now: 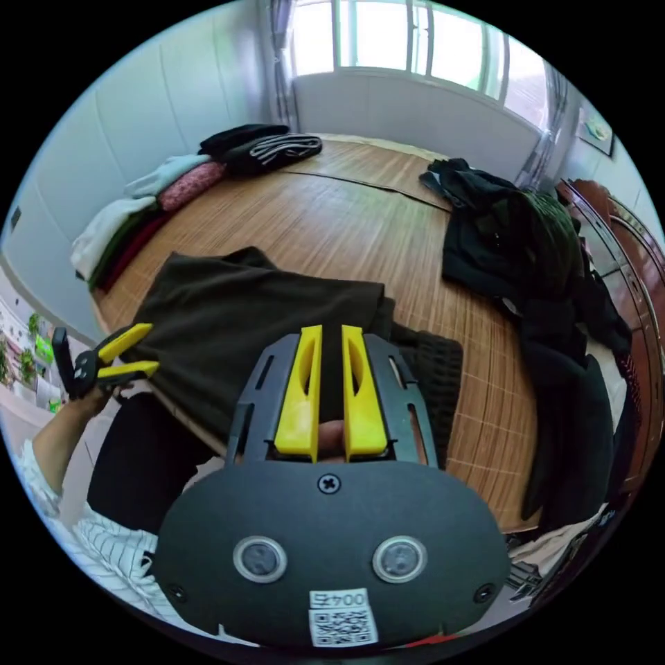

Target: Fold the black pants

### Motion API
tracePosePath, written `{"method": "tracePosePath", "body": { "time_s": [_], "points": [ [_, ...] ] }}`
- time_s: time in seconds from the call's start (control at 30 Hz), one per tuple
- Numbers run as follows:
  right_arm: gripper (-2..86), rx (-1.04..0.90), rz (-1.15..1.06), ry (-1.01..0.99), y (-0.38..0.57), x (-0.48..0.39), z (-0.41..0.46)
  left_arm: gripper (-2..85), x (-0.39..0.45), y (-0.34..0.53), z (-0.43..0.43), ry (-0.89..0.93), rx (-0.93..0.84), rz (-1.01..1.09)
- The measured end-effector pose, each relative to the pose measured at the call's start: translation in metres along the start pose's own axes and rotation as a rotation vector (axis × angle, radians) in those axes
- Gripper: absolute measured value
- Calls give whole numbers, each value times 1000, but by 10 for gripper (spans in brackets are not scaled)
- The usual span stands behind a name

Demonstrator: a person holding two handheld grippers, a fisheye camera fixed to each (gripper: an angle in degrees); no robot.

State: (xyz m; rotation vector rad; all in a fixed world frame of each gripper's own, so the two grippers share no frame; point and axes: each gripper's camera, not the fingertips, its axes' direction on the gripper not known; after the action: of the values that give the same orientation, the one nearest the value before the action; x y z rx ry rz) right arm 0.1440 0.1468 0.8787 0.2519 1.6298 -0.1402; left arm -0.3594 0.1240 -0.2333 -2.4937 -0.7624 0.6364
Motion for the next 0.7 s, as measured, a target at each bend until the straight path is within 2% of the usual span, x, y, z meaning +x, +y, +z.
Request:
{"method": "tracePosePath", "body": {
  "time_s": [0.1, 0.17, 0.23, 0.3, 0.33, 0.37, 0.47, 0.7],
  "points": [
    [55, -49, -95, 30, 28, -41, 0, 204, -1, 2, -4, -8, -3, 10],
    [50, -168, -183, 141, 47, -67, 37, 197, 3, 3, -8, -41, 6, 48],
    [48, -63, -171, 184, 54, -76, 34, 188, 6, 4, -11, -70, 18, 84],
    [43, -119, -175, 215, 41, -86, 29, 176, 9, 3, -16, -85, 19, 106],
    [40, -80, -156, 213, 33, -91, 16, 165, 10, 2, -20, -86, 20, 107],
    [39, 7, -143, 191, 25, -98, 0, 157, 10, 2, -27, -102, 18, 101],
    [53, 97, -167, 91, -4, -118, -14, 156, 5, 4, -51, -165, 40, 53],
    [102, 50, -182, -69, -87, -158, 36, 186, -43, 32, -100, -79, 75, -155]
  ]
}}
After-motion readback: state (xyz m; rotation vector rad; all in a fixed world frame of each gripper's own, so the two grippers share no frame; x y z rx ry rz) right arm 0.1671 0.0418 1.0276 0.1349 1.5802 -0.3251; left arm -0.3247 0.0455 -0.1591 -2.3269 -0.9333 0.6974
